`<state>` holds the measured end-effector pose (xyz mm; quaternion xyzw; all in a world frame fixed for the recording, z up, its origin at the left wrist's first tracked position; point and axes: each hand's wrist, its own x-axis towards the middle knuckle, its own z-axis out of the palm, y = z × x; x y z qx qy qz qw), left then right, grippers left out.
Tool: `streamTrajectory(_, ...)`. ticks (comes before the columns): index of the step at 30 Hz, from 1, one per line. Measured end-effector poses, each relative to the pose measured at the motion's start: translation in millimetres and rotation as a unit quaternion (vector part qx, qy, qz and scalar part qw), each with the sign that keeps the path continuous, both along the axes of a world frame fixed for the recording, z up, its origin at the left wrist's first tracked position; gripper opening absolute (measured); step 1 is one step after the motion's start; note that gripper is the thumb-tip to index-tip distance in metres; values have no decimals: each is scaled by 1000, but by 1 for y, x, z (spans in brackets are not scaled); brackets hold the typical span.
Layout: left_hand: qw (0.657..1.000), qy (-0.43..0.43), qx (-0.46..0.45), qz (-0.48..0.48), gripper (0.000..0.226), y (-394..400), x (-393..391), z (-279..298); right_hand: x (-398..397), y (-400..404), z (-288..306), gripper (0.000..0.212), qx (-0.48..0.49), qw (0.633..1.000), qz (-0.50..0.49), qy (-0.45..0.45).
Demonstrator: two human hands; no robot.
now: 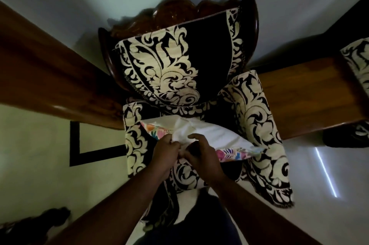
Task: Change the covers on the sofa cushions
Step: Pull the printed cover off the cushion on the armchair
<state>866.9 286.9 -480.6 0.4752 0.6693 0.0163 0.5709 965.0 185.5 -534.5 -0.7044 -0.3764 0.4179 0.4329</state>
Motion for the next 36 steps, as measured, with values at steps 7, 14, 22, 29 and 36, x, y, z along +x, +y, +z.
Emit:
streamTrajectory(7, 992, -103, 59, -29, 28, -4, -75, 45, -50, -16, 29, 27, -28, 948, 31, -316)
streamTrajectory(14, 977, -188, 66, -75, 28, -12, -180, 77, -159, -60, 66, 28, -54, 924, 62, -374)
streamTrajectory(22, 954, -245, 135, -112, 33, 0, -237, 124, -243, -48, 115, 19, 96, 900, 42, -422)
streamTrajectory(29, 928, -283, 207, -129, 53, 15, -225, 178, -233, -40, 159, 28, 135, 802, -20, -582)
streamTrajectory(36, 929, -289, 198, -117, 33, 31, -258, 183, -249, -15, 154, 28, 94, 817, -29, -568)
